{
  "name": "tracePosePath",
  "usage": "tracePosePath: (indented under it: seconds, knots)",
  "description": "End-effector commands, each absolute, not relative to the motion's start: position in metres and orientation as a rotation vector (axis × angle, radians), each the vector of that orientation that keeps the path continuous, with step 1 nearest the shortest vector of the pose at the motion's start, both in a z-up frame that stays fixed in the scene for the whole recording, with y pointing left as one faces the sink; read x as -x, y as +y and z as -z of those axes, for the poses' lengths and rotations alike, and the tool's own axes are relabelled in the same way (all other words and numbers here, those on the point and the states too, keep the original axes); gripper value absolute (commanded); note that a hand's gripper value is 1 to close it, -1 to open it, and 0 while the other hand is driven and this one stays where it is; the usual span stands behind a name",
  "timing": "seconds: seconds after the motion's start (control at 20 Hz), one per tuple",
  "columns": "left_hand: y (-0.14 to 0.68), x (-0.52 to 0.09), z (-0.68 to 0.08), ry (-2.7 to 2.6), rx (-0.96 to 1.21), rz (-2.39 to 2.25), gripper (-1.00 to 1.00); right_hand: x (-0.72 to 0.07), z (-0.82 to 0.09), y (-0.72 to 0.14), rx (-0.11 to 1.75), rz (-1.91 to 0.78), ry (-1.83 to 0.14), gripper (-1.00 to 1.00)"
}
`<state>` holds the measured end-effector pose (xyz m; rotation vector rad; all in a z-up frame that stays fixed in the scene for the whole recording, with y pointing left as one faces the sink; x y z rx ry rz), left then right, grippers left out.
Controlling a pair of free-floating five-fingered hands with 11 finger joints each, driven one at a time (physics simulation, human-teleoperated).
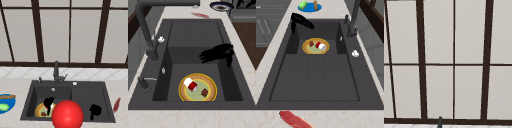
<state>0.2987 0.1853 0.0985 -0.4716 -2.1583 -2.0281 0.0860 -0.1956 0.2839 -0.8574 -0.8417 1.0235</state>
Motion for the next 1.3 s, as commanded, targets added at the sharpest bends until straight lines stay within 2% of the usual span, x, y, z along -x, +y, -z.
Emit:
tracePosePath:
  seconds: [0.0,0.6,0.85,1.25]
  knots:
    - [0.185,-0.300,-0.088,-2.112,0.365,1.941,-1.00,-0.086,-0.284,-0.196,0.857,-1.024,-0.842,0.00]
    - [0.187,-0.299,-0.066,-2.036,0.261,1.930,-1.00,-0.086,-0.284,-0.196,0.857,-1.023,-0.842,0.00]
    - [0.182,-0.313,-0.067,-2.045,0.369,1.994,-1.00,-0.086,-0.284,-0.196,0.857,-1.023,-0.842,0.00]
    - [0.179,-0.335,-0.044,-1.978,0.378,1.916,-1.00,-0.086,-0.284,-0.196,0.857,-1.023,-0.842,0.00]
